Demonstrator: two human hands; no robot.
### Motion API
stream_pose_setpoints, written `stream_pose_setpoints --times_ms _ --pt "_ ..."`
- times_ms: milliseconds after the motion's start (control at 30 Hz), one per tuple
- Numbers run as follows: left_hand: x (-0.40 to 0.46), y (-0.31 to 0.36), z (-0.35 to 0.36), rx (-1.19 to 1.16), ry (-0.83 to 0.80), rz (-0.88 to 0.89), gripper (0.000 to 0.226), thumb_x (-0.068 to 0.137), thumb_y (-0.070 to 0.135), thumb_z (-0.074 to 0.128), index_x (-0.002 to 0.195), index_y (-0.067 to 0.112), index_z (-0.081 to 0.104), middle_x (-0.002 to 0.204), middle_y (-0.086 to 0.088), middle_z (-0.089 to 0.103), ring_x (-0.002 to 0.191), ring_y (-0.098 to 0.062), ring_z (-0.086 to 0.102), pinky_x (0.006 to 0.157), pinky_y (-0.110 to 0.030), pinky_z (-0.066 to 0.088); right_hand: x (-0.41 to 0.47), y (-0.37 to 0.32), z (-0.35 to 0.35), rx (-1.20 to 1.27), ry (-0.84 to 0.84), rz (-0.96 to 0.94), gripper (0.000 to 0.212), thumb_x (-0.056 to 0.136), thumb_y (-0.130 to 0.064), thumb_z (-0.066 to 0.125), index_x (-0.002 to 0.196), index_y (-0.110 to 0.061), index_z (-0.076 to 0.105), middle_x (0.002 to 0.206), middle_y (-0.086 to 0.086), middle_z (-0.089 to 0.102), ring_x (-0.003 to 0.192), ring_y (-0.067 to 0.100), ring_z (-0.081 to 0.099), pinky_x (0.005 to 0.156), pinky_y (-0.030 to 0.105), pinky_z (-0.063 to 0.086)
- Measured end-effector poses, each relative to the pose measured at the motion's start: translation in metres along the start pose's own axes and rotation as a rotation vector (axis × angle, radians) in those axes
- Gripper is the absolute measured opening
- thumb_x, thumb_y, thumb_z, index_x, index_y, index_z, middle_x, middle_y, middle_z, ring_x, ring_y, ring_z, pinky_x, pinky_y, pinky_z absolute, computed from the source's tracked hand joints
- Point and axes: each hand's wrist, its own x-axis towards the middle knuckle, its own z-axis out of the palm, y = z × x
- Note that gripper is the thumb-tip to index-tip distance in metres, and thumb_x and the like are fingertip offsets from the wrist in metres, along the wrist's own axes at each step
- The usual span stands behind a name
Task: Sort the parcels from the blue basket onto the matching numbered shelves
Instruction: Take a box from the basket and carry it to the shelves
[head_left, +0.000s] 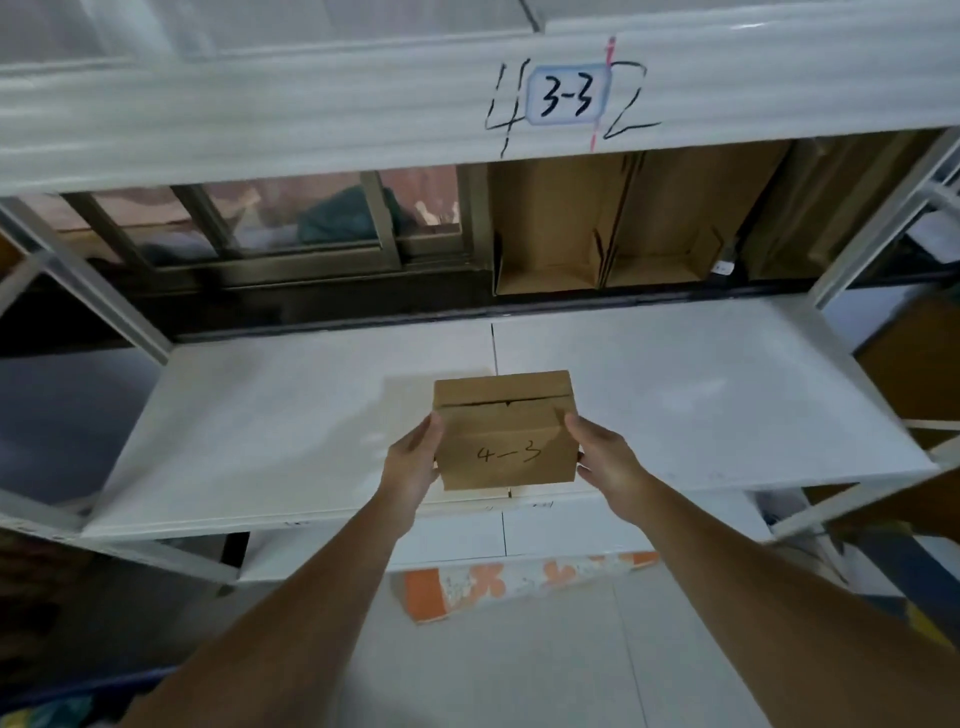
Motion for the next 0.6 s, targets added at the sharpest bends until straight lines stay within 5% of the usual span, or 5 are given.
stream_pose_setpoints --times_ms 133,233,367,600 --pt "0.035 -0.034 -0.004 0.019 0.071 0.038 0.012 0.093 0.049 0.069 0.103 0.052 0.073 0.116 0.015 0.073 0.117 -0.017 0.065 0.111 -0.044 0.046 0.03 0.022 0.012 0.062 0.0 0.006 0.098 0.057 -0.083 0.063 0.141 -0.034 0.056 0.142 -0.011 0.058 0.135 0.018 0.049 0.119 0.046 0.034" --pt "0.045 -0.042 -0.002 0.053 0.057 0.062 0.038 0.102 0.03 0.06 0.085 0.06 0.074 0.096 0.026 0.074 0.111 -0.013 0.065 0.107 -0.038 0.048 0.036 0.028 0.018 0.05 0.003 0.025 0.071 0.082 -0.069 0.062 0.143 -0.033 0.054 0.144 -0.011 0.057 0.137 0.016 0.047 0.121 0.045 0.03" --pt "0.055 -0.048 -0.001 0.081 0.033 0.103 0.043 0.103 0.023 0.058 0.092 0.061 0.072 0.1 0.027 0.074 0.11 -0.011 0.065 0.107 -0.037 0.049 0.045 0.034 0.024 0.045 0.042 0.014 0.045 0.098 -0.05 0.056 0.139 -0.031 0.059 0.138 -0.009 0.061 0.13 0.015 0.053 0.12 0.042 0.033" --pt "0.086 -0.041 -0.001 0.113 0.027 0.187 0.029 0.104 0.029 0.055 0.127 0.042 0.067 0.119 0.013 0.07 0.117 -0.018 0.063 0.109 -0.045 0.049 0.065 0.01 0.031 -0.029 0.051 -0.059 0.022 0.103 -0.046 0.048 0.122 -0.043 0.06 0.124 -0.007 0.063 0.122 0.019 0.055 0.112 0.038 0.039"
